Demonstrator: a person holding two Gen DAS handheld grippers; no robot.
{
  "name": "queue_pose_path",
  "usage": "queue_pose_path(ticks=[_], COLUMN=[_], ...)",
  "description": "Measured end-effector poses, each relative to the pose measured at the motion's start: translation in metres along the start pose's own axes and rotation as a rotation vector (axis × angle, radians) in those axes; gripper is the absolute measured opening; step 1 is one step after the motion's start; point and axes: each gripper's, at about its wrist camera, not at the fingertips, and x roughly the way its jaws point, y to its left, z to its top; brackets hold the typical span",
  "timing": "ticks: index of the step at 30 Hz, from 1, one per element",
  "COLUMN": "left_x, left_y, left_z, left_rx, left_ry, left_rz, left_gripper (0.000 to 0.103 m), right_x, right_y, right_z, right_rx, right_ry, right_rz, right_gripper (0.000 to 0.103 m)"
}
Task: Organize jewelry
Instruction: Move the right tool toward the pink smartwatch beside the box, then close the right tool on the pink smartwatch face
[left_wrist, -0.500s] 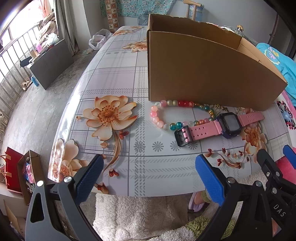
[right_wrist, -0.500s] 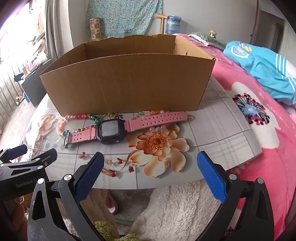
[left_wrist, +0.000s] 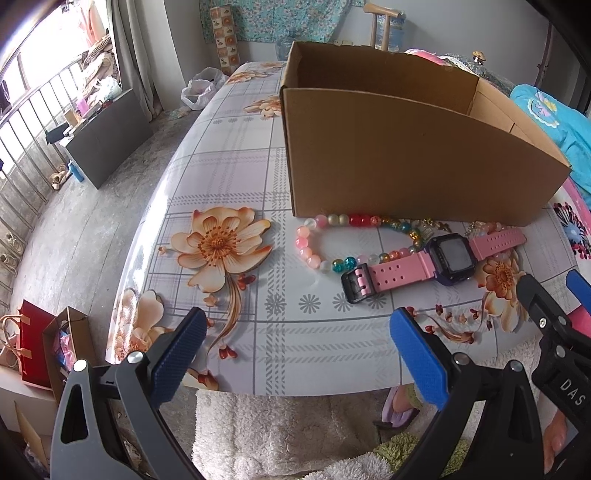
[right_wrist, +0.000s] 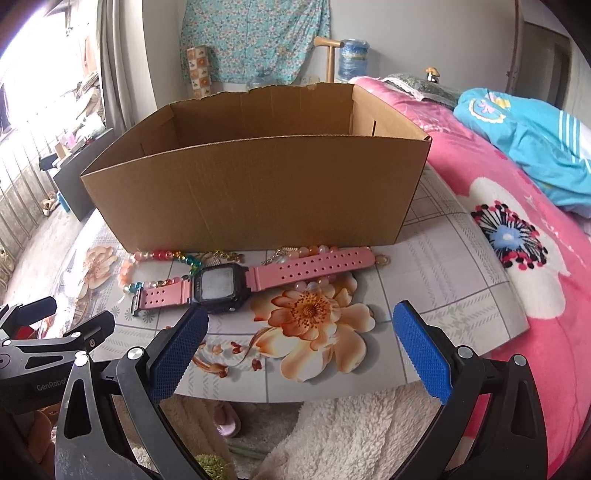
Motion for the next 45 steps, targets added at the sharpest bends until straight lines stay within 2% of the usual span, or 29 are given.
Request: queue_pose_path(ticks=[8,16,19,22,26,30,32,33,35,36,38,41,43,45], left_x=[0.001,0.005,0.002,0.001,-0.003,-0.007,-0.001,-0.002,-0.006,-0.008,-0.008,-0.007,-0.01,-0.01], left_y=[-0.018,-0.022,-0.019,-0.012,0.005,0.022,0.028,0.032,0.04,0.039,0.042,0.045,0.042,0.04], left_z=[0.008,0.013,0.014,0.011,0.005,0.0,-0.004,-0.006,-0.009,-0.009,-0.011,-0.014,-0.013,-0.016], left_rx=[0.015,0.023,0.014,-0.009,-0.01,-0.002,-0.004,-0.007,-0.015,-0.001,0.008,0.048,0.072,0.102], left_ry=[0.006,0.026,0.01,-0.035,-0.117,-0.145,-0.09,-0.094,-0.131,-0.166,-0.186,-0.197,-0.218,-0.236], left_rz=[0.035,-0.011,-0.026,-0.073,-0.107,-0.206,-0.259,-0.288,-0.331,-0.343,-0.355,-0.351,-0.331,-0.327], left_gripper=[0.097,0.097,0.097,0.097,0.097,0.097,0.097,0.097,0.097,0.097,0.097,0.097,0.097,0.097], right_x=[0.01,0.013,0.01,0.005,0.003,-0.002,-0.004,-0.005,-0.007,-0.008,-0.009,-0.009,-0.004,0.003], right_y=[-0.018,-0.017,-0.01,-0.004,-0.006,-0.017,-0.024,-0.027,-0.031,-0.033,-0.033,-0.03,-0.022,-0.01], right_z=[0.004,0.003,0.003,0.004,0.006,0.001,-0.002,-0.003,-0.002,-0.002,0.001,0.004,0.007,0.008], right_rx=[-0.004,-0.015,-0.04,-0.049,-0.046,-0.052,-0.06,-0.06,-0.054,-0.047,-0.031,0.015,0.023,-0.03], right_ry=[-0.013,-0.025,-0.033,-0.043,-0.036,-0.077,-0.104,-0.113,-0.116,-0.118,-0.115,-0.09,-0.064,-0.042], right_rz=[0.002,-0.016,-0.033,-0.038,0.001,-0.006,-0.003,0.004,0.015,0.033,0.075,0.173,0.215,0.228], right_gripper=[0.096,0.096,0.096,0.096,0.096,0.096,0.096,0.096,0.096,0.096,0.096,0.091,0.08,0.07])
